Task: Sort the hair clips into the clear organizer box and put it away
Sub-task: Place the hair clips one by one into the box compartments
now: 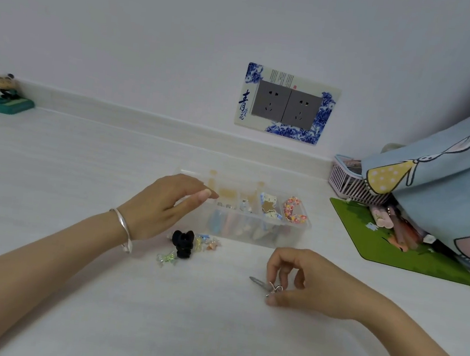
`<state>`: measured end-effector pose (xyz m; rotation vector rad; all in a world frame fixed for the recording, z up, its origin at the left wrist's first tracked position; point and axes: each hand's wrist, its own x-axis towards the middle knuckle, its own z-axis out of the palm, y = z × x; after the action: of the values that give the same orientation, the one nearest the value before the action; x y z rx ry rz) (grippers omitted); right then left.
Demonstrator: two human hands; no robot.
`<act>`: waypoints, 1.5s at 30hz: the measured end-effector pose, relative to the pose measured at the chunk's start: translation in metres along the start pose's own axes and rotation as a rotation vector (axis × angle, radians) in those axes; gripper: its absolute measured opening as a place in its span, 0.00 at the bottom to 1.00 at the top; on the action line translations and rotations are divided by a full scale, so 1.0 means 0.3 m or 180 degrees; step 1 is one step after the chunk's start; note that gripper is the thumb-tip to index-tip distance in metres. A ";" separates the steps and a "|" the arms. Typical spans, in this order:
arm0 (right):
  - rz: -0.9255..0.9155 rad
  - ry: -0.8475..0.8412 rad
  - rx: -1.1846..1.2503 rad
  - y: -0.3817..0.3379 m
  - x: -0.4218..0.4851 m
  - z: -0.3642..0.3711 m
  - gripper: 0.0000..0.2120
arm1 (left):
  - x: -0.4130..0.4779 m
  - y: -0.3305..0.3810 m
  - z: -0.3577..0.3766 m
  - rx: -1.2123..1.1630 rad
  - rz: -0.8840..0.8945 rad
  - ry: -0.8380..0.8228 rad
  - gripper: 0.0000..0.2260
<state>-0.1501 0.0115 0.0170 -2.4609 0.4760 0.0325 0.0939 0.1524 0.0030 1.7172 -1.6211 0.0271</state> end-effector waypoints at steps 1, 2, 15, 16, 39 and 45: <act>-0.0072 0.0002 0.0132 -0.001 0.002 0.005 0.09 | -0.001 -0.001 0.000 0.0009 -0.0005 0.0005 0.26; -0.0137 -0.0002 0.0231 0.000 0.003 0.011 0.08 | -0.002 -0.001 0.000 0.0020 -0.0005 0.0009 0.26; -0.0679 0.0953 0.0771 -0.154 0.244 -0.187 0.07 | 0.013 -0.043 -0.030 -0.0126 -0.0132 0.0516 0.26; -0.0664 0.0898 0.0594 -0.161 0.280 -0.201 0.06 | 0.015 -0.043 -0.040 -0.0159 -0.0145 0.0603 0.26; -0.1048 0.0391 -0.0345 -0.214 0.274 0.113 0.15 | 0.021 -0.052 -0.087 -0.0192 -0.0302 0.0625 0.25; -0.1032 0.0405 -0.0373 -0.208 0.287 0.145 0.14 | 0.021 -0.062 -0.097 -0.0223 -0.0449 0.0586 0.24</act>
<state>-0.0444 0.0548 0.0063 -2.6367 0.1259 -0.2371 0.1247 0.1605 0.0175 1.7181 -1.3500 0.0576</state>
